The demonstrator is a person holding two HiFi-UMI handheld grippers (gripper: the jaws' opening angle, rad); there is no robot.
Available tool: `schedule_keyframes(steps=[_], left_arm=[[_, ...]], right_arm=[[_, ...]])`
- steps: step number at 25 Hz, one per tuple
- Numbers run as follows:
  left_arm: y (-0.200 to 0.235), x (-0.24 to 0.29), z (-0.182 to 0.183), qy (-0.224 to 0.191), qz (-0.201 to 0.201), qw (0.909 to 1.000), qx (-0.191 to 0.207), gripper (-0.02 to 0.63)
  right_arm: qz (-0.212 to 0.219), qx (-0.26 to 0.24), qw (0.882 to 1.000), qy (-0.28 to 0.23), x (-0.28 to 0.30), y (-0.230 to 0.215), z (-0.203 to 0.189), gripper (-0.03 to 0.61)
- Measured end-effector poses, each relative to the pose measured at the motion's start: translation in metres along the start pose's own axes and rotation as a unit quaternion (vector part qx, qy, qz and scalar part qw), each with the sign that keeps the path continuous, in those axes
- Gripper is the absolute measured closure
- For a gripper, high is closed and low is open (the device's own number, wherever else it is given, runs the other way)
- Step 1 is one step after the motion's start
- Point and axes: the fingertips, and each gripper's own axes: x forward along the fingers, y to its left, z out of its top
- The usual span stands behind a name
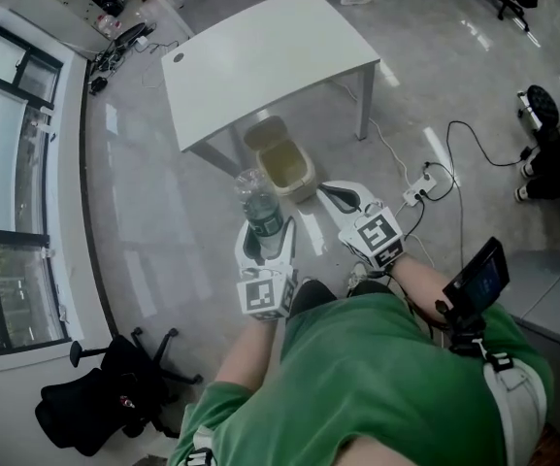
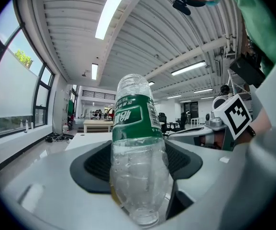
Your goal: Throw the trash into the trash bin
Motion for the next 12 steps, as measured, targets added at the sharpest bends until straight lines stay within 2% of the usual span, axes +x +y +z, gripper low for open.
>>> schedule_keyframes(steps=[7, 12], left_arm=[[0.01, 0.023, -0.007, 0.003, 0.001, 0.9999, -0.015, 0.281], [0.022, 0.051, -0.008, 0.002, -0.023, 0.9995, -0.021, 0.281]], right_arm=[[0.005, 0.009, 1.0, 0.015, 0.022, -0.013, -0.009, 0.575], [0.001, 0.01, 0.999, 0.031, 0.049, -0.022, -0.011, 0.575]])
